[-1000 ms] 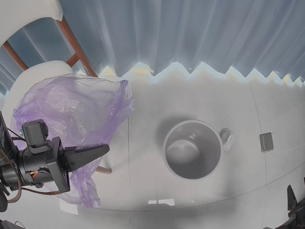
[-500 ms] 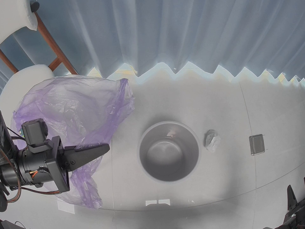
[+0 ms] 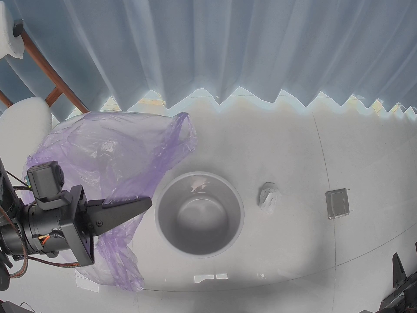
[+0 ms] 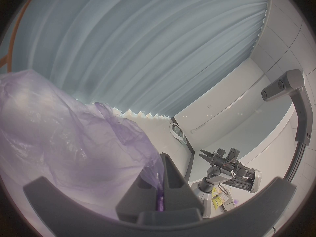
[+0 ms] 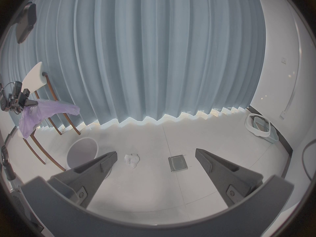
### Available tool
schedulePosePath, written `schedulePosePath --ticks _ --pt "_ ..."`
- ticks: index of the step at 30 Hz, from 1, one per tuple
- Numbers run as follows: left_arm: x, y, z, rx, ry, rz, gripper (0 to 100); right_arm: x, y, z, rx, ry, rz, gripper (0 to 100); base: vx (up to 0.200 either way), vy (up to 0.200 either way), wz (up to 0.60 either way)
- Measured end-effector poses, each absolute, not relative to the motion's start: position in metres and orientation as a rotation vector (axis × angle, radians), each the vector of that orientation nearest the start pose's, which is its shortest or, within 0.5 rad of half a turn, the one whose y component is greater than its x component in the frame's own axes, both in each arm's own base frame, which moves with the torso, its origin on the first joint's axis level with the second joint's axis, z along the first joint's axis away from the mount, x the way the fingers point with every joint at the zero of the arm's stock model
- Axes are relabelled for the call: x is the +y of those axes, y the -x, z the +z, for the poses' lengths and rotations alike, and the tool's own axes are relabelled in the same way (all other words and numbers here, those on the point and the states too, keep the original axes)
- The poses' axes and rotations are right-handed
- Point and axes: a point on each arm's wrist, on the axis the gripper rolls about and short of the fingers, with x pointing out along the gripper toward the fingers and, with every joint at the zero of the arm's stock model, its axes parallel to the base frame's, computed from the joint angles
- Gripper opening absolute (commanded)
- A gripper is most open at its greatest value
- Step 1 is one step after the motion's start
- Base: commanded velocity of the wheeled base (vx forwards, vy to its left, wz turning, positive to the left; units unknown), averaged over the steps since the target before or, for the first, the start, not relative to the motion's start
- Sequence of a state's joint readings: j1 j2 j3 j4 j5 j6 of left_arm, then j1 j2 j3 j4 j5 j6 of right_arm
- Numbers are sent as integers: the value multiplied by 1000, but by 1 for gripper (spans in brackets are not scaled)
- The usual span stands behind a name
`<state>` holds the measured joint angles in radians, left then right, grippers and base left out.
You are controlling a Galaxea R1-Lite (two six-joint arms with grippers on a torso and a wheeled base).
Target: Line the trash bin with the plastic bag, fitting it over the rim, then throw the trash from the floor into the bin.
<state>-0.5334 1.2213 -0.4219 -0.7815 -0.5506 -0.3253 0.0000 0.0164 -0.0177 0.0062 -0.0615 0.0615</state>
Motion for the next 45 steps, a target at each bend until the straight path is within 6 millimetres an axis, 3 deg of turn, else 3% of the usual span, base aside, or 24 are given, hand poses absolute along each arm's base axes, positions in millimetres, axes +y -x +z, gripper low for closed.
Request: schedulePosePath --ticks 19,31,37,45 --pt "-105 -127 207 189 279 -1223 0 -1 23 80 3 -61 -62 100 0 0 0" --pt "-98 -125 198 202 277 -1175 0 -1 23 80 3 -61 -62 100 0 0 0" --pt "-98 -125 209 105 287 -1193 0 -1 23 80 3 -61 -61 100 0 0 0" --pt "-102 -121 213 104 322 -1236 0 -1 23 80 3 -61 -61 100 0 0 0"
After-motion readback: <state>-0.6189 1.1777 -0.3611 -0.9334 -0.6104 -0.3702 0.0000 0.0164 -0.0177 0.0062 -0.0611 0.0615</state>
